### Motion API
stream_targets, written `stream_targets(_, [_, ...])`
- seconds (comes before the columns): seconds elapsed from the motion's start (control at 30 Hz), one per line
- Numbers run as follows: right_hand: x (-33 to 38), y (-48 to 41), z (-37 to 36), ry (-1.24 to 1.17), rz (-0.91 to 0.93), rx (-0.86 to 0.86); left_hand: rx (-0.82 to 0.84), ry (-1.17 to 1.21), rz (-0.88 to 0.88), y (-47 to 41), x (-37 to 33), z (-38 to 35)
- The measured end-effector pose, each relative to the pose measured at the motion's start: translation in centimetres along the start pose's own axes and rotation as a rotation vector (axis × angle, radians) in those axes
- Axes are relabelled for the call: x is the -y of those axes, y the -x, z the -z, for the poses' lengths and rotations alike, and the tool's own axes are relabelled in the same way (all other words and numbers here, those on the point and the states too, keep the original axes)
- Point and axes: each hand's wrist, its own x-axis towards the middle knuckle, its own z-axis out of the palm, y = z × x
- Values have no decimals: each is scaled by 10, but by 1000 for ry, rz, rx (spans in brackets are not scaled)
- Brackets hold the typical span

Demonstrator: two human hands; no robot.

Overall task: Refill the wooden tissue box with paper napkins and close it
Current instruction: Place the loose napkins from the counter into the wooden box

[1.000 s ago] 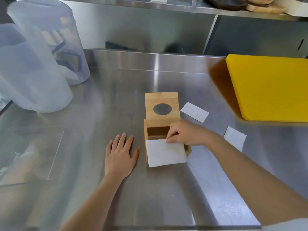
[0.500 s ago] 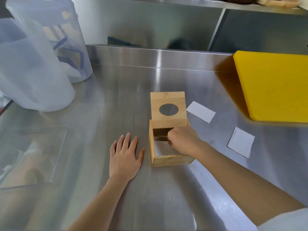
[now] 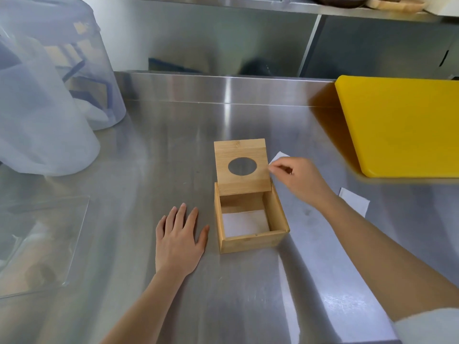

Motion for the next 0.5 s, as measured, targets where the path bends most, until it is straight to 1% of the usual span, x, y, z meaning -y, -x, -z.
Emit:
stream_targets(0.1, [-42,-28,-4,34,-194,-100,-6,8,6,0,-1,1])
stream_targets(0.2, [-76,-48,-10,110,-309,-115,-6,13,12,0,-1,-1])
stream_targets(0.37, [-103,-70,-13,191,-393,-121,7,8,23,-1,-1,-1])
stream_targets(0.5, [-119,-81,-12,274,-439,-18,36,7,30,-2,-1,2])
